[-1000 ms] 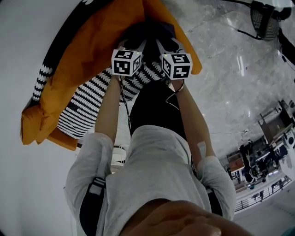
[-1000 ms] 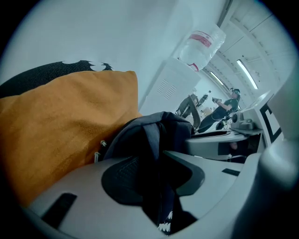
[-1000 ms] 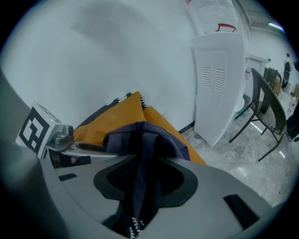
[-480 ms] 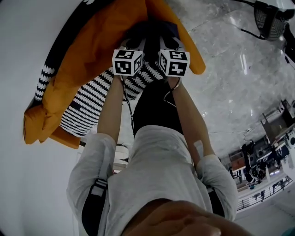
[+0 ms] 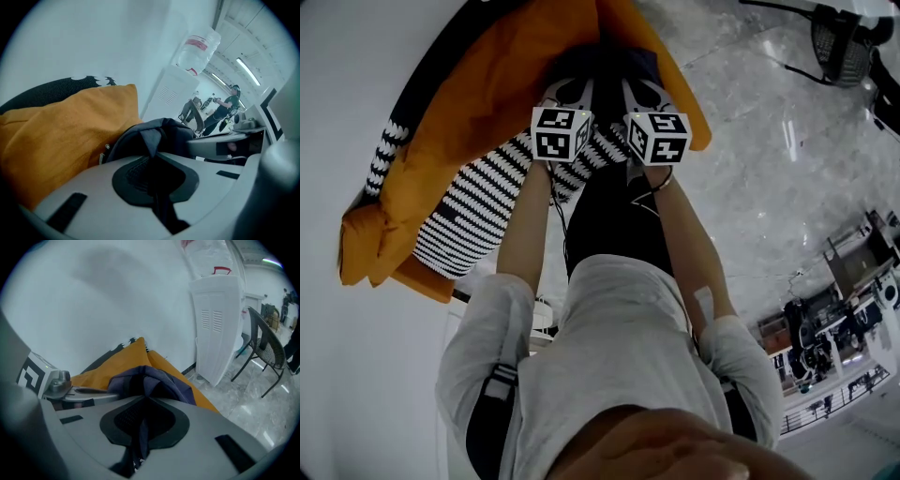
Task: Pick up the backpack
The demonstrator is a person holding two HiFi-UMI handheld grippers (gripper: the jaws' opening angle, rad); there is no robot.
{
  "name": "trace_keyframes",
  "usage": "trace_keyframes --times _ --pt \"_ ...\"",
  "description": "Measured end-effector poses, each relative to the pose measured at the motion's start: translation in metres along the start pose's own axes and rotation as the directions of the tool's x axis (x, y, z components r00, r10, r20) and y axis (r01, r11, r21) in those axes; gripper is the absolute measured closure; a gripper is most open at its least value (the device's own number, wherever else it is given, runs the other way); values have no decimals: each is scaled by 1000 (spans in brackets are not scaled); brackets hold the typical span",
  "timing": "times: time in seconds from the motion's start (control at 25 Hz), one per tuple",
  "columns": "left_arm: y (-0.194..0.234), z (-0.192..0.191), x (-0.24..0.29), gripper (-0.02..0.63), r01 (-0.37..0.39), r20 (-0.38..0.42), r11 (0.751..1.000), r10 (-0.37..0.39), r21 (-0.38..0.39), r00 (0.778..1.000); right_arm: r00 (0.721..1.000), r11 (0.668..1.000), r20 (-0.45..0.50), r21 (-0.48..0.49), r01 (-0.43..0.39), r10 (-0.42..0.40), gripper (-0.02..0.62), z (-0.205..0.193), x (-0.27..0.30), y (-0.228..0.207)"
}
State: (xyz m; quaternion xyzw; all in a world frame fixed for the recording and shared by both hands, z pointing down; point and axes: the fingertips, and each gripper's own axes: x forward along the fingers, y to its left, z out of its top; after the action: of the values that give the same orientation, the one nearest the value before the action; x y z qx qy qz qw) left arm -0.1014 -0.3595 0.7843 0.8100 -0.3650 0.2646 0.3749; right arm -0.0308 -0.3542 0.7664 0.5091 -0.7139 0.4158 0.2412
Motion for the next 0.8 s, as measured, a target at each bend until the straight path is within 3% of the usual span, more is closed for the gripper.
trace_keyframes --times 0.28,0.56,0.8 --pt "-21 -5 -41 591 -22 79 1000 22 -1 997 996 997 53 -34 -67 68 545 -9 -33 14" --pt "-47 -27 -64 591 -91 121 996 89 11 989 989 990 78 -78 -119 125 545 -27 -64 16" --pt "-62 -43 -89 591 -135 175 990 138 -28 975 979 979 98 -114 -166 177 545 -45 -91 29"
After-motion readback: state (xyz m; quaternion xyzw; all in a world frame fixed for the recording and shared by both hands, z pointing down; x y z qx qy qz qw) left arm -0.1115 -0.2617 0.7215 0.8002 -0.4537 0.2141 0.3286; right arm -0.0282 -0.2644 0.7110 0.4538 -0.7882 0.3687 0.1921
